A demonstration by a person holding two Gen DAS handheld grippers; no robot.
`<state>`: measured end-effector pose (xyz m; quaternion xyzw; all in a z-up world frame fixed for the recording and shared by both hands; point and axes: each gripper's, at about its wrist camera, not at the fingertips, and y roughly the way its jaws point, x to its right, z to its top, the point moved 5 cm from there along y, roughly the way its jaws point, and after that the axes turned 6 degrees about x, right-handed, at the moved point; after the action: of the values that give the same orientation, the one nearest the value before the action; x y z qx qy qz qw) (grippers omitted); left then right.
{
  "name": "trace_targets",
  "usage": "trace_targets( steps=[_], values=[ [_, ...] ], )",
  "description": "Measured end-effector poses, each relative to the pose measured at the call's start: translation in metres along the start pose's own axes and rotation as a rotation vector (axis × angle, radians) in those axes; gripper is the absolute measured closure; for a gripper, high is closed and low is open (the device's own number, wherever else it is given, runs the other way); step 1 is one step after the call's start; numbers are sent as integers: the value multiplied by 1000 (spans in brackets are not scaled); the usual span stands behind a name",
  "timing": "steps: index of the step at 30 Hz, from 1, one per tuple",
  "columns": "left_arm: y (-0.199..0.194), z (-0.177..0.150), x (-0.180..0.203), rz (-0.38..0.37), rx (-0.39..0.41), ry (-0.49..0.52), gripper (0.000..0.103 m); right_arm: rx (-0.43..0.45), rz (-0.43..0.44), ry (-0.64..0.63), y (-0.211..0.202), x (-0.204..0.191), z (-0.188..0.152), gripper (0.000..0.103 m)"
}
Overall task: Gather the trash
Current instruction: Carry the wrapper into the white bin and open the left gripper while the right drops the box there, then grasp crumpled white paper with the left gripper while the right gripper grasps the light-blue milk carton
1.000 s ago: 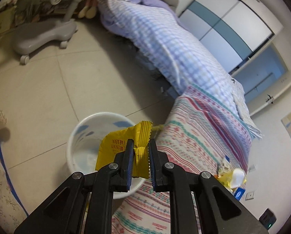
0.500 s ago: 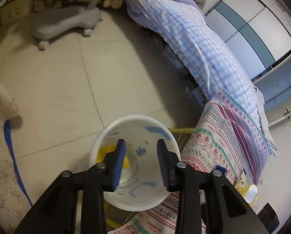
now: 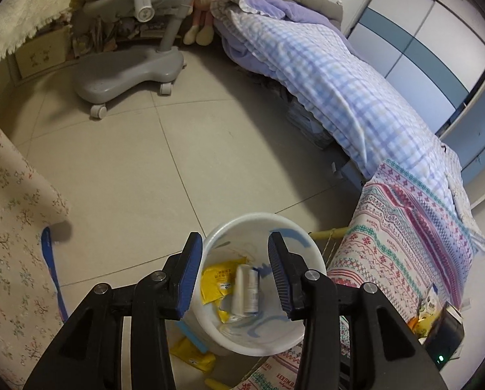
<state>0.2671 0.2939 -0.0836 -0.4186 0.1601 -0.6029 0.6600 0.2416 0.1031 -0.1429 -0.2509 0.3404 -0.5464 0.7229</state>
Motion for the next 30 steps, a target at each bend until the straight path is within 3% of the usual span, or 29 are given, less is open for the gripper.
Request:
trace_targets(
  steps=[6, 14, 23, 27, 30],
  values=[
    [-4, -11, 35, -36, -6, 83, 58, 11, 16, 2, -17, 6, -10, 29],
    [-13, -44, 95, -129, -56, 195, 52, 34, -1, 30, -88, 55, -27, 29],
    [-29, -109, 209, -313, -130, 389, 42, 60, -127, 176, -196, 165, -51, 29],
    [-37, -151, 264, -386, -171, 496, 40, 147, -220, 278, -249, 228, -61, 23],
    [-41, -186, 303, -422, -202, 585, 39, 215, -257, 443, -277, 282, -82, 22]
  ],
)
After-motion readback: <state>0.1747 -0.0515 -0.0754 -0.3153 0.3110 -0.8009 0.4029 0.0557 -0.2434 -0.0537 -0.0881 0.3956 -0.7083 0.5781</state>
